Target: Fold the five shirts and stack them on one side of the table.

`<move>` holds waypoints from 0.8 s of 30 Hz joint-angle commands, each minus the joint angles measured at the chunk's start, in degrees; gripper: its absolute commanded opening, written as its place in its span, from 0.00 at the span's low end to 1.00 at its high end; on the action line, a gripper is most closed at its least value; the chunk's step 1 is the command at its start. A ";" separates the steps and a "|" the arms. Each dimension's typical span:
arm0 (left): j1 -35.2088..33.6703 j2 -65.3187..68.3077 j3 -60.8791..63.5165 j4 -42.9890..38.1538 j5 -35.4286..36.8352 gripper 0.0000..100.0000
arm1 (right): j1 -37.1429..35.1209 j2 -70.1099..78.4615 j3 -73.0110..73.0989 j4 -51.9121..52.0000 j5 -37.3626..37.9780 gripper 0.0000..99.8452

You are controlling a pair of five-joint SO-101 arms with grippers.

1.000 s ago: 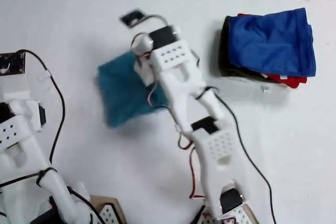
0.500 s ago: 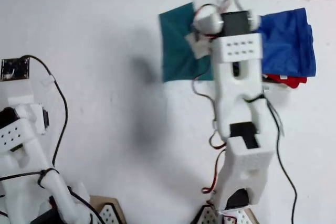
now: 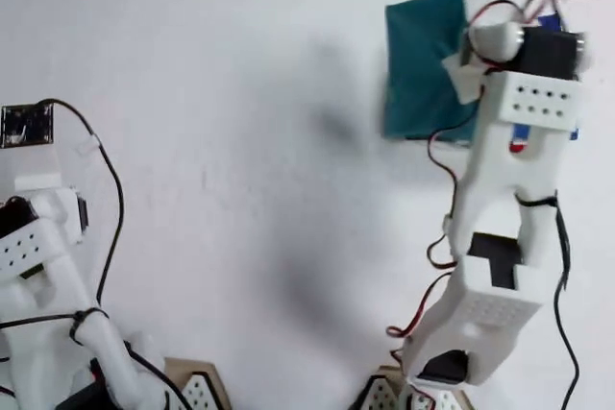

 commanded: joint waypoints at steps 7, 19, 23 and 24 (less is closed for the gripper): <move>-0.09 -0.53 -0.22 -0.97 0.26 0.09 | 9.19 9.36 -11.96 -5.85 4.66 0.02; -0.35 -0.53 -0.22 -0.62 0.26 0.09 | 12.53 21.76 -12.84 -17.89 9.05 0.02; -0.18 -0.53 -0.22 -0.62 0.26 0.09 | 12.79 23.16 -12.75 -18.86 9.05 0.06; -0.18 -0.53 -0.22 -0.62 0.26 0.09 | 12.79 23.34 -12.75 -18.68 8.88 0.09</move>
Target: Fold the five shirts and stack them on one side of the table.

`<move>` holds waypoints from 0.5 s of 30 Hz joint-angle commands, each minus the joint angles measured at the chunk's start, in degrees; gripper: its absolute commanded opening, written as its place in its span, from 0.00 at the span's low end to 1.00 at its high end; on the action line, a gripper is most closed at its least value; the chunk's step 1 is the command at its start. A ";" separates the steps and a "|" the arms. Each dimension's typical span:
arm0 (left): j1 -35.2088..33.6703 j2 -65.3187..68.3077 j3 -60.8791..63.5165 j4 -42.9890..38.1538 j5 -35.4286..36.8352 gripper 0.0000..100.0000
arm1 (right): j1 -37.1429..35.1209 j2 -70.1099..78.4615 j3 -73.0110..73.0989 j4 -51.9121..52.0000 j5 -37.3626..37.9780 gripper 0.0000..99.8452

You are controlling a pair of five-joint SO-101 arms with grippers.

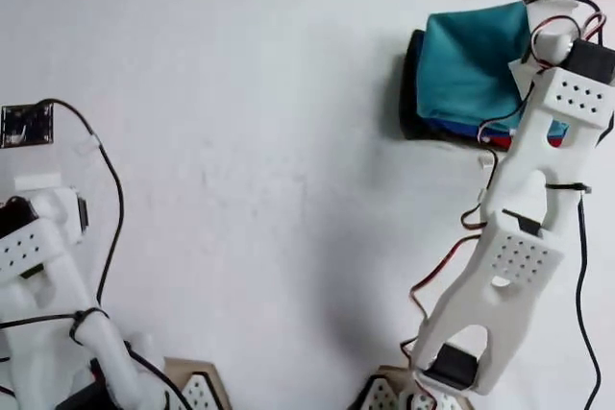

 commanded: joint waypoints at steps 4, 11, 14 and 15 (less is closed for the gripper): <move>-0.18 -0.53 -0.22 -0.70 0.26 0.09 | 0.75 -0.92 -2.64 0.22 0.00 0.23; -0.35 -0.53 -0.22 -0.62 0.26 0.09 | 0.48 -6.11 -10.81 0.57 -2.90 0.26; -0.35 -0.53 -0.22 -0.70 0.26 0.09 | 0.31 -6.46 -14.24 0.48 -7.74 0.26; -0.35 -0.53 -0.22 -0.70 0.26 0.09 | 0.22 -6.37 -14.33 0.57 -8.88 0.26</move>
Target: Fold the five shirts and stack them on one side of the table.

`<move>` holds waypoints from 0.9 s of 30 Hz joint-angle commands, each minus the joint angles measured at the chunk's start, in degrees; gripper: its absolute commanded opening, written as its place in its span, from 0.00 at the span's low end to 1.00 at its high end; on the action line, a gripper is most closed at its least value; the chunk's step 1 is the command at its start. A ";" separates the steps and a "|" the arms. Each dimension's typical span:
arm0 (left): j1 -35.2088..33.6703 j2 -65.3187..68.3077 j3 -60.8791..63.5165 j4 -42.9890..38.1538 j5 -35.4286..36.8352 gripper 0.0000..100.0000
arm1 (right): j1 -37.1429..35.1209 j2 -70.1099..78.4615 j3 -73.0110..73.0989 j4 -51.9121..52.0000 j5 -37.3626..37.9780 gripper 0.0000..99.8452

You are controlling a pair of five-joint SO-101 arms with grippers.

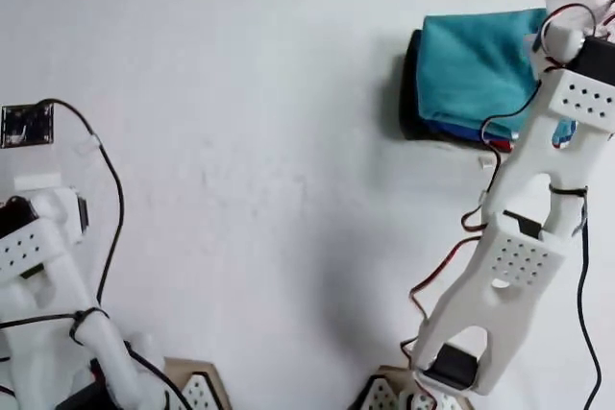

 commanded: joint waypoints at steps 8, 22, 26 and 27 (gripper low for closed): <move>-0.09 -0.53 -0.22 -0.62 0.26 0.09 | 1.27 8.75 1.14 -6.11 -4.31 0.02; -0.09 -0.70 -2.24 0.26 -2.37 0.09 | 1.10 11.47 -20.92 5.93 -12.57 0.26; -0.09 -0.70 -9.63 8.53 -2.20 0.09 | -0.13 4.44 -20.31 11.56 -18.02 0.26; -0.09 -0.70 -12.26 11.43 -2.20 0.09 | -0.57 2.51 -20.31 13.58 -18.81 0.26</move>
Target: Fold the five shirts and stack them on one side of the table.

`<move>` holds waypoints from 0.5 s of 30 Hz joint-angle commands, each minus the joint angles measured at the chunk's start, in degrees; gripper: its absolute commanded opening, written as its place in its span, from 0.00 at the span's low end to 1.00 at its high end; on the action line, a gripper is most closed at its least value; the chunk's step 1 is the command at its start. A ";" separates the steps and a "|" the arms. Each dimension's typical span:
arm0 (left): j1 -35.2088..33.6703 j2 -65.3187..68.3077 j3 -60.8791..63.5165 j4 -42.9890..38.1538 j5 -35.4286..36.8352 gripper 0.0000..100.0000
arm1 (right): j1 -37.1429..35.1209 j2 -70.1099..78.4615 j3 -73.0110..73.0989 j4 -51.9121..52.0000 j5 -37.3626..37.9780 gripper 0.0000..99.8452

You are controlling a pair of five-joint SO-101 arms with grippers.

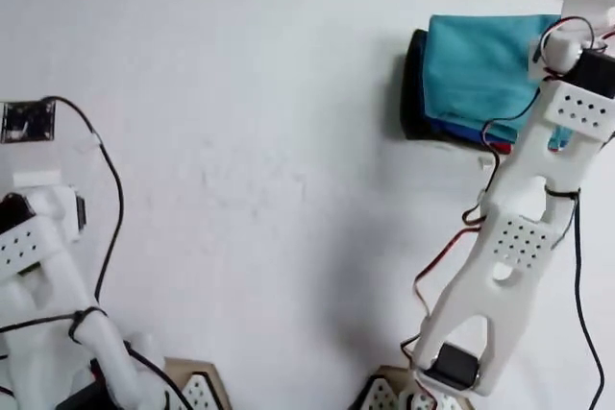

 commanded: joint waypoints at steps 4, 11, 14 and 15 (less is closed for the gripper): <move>-0.09 -0.88 -17.89 16.09 -0.18 0.09 | -4.79 -16.75 -1.49 9.98 -3.16 0.26; 1.14 -14.24 -18.33 21.71 -0.35 0.09 | -5.14 -38.02 17.58 9.98 -3.16 0.26; 5.19 -25.05 -11.82 21.45 -0.44 0.09 | -7.34 -50.86 35.43 9.89 -3.25 0.26; 7.21 -28.40 -9.01 21.36 -0.53 0.09 | -8.04 -55.52 42.37 9.89 -3.34 0.26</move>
